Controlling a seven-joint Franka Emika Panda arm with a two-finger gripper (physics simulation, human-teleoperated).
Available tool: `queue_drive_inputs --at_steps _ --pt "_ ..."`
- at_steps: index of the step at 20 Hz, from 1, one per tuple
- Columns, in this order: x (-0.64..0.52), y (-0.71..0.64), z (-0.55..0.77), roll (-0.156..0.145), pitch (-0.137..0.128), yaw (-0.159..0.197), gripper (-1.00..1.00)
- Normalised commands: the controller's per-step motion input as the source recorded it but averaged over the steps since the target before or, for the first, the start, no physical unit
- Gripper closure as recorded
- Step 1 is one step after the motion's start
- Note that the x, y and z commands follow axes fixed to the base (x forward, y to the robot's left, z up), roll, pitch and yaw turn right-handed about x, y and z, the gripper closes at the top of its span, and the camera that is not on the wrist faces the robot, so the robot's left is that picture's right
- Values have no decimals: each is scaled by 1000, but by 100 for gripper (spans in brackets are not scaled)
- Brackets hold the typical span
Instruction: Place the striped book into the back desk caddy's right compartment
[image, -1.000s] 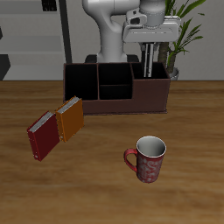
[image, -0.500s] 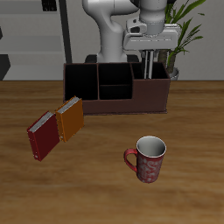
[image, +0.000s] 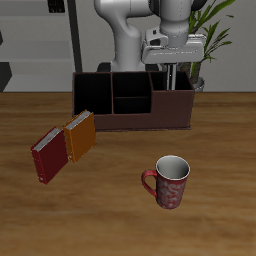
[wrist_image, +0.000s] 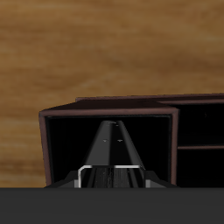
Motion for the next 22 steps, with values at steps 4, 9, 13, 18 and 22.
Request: queue_drive_inputs --at_steps 4,9,13,18,22 --pt "-5 99 -272 24 32 6 100" --pt "9 81 -227 16 34 8 100" --pt "45 -25 -168 -5 17 -2 100" --pt "27 -43 -204 -7 32 -2 100" --pt "38 -88 -173 -10 36 -16 100"
